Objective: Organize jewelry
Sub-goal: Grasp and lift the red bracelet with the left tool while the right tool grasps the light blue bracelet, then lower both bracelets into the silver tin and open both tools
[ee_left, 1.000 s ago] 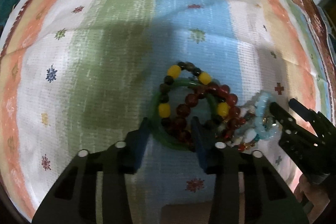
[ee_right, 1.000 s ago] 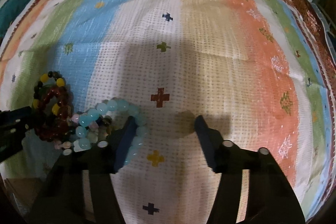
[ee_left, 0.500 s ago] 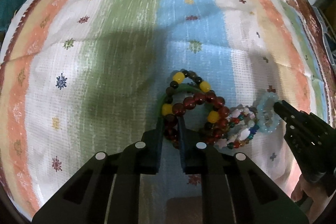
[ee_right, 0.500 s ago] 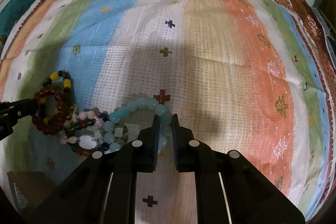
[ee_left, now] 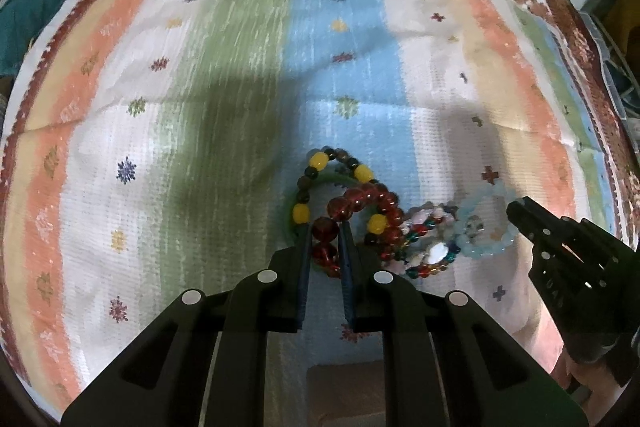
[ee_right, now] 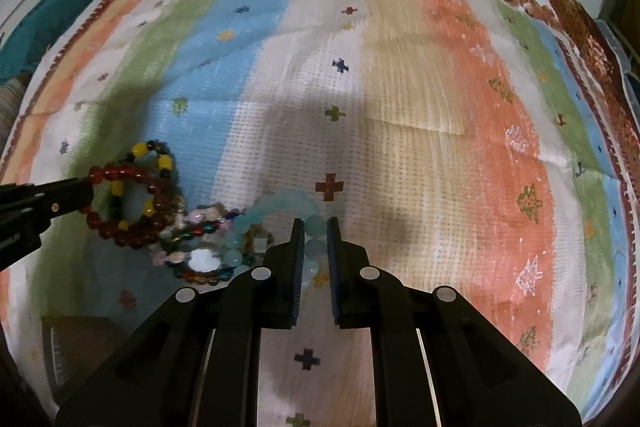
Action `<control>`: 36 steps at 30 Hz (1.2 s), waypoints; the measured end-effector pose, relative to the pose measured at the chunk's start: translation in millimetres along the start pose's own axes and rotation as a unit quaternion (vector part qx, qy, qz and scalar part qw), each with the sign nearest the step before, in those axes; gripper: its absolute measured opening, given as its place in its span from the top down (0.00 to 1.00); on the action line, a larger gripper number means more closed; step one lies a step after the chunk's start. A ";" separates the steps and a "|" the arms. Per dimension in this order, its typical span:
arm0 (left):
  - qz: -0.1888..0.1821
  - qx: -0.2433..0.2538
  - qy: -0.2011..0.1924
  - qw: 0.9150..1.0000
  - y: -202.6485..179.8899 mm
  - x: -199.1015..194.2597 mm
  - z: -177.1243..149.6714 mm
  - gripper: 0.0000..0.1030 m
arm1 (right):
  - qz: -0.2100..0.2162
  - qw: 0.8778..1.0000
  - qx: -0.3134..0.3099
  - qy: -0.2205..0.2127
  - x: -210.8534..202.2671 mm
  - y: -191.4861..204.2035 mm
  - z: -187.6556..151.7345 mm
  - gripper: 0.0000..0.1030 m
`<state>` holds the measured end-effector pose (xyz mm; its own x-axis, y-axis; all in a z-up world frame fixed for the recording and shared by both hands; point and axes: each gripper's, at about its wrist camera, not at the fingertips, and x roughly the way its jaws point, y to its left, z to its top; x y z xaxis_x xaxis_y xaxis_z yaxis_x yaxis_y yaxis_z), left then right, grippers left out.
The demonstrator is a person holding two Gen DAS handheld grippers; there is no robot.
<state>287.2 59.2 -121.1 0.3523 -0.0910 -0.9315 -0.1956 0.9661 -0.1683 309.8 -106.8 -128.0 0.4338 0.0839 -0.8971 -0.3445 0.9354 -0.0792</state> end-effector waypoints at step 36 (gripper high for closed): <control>0.011 0.043 -0.068 0.997 -8.2 -78.7 -32.7 0.87 | 0.049 0.996 0.001 -0.075 -93.5 13.8 -28.3 0.88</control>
<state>231.2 50.5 -56.9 0.4700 -0.0414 -0.8817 -0.1277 0.9852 -0.1143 241.0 -111.4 -57.5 0.5177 0.2243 -0.8256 -0.3901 0.9208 0.0055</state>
